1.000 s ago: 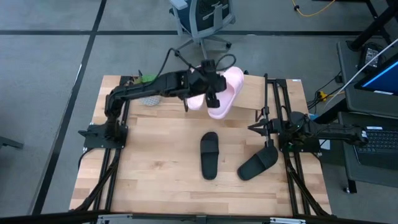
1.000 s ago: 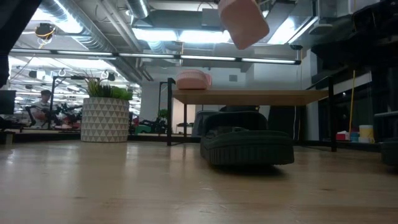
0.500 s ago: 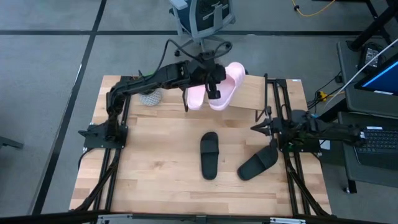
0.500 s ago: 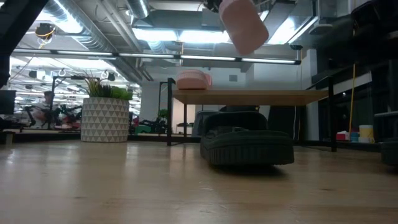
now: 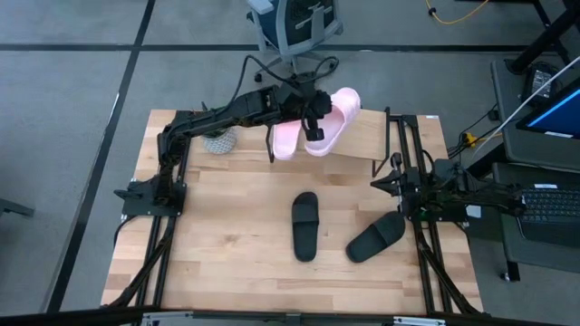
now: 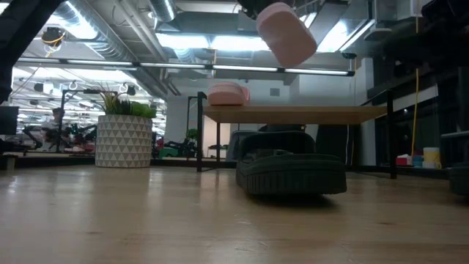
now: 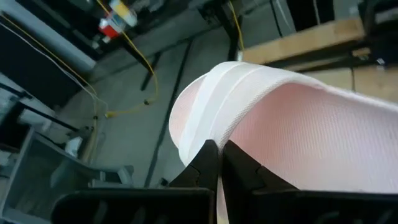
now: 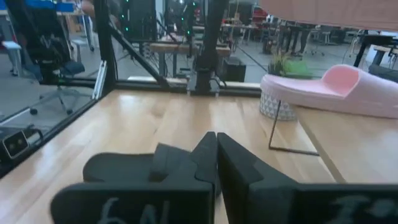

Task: Pick and place slides into the shelf
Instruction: Put the pink slide on the shelf

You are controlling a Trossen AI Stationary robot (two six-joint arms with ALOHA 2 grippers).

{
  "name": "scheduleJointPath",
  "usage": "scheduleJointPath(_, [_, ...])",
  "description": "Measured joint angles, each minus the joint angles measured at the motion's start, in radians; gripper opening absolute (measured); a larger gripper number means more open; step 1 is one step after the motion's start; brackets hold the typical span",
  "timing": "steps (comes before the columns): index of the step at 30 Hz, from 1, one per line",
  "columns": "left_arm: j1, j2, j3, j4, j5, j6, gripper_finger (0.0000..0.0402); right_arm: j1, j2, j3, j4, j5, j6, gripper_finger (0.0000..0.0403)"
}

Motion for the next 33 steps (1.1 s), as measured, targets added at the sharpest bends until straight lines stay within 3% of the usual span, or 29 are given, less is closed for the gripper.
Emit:
scheduleJointPath(8, [0.006, 0.047, 0.000, 0.000, -0.020, 0.003, 0.0000, 0.000, 0.001, 0.000, 0.028, -0.008, 0.008, 0.0011])
scheduleJointPath(13, [0.005, 0.068, 0.001, 0.028, -0.109, 0.007, 0.0000, 0.000, 0.000, 0.000, 0.023, -0.008, 0.022, 0.0023])
scheduleJointPath(18, [0.007, 0.098, 0.002, 0.067, -0.135, 0.024, 0.0000, 0.000, 0.000, 0.000, 0.009, -0.009, 0.025, 0.0025])
scheduleJointPath(24, [0.004, 0.153, 0.001, 0.058, -0.262, 0.075, 0.0000, 0.000, 0.002, 0.000, -0.004, -0.008, 0.044, 0.0025])
scheduleJointPath(33, [0.003, 0.165, 0.001, 0.062, -0.284, 0.080, 0.0000, 0.000, 0.003, 0.000, -0.027, -0.008, 0.045, 0.0025])
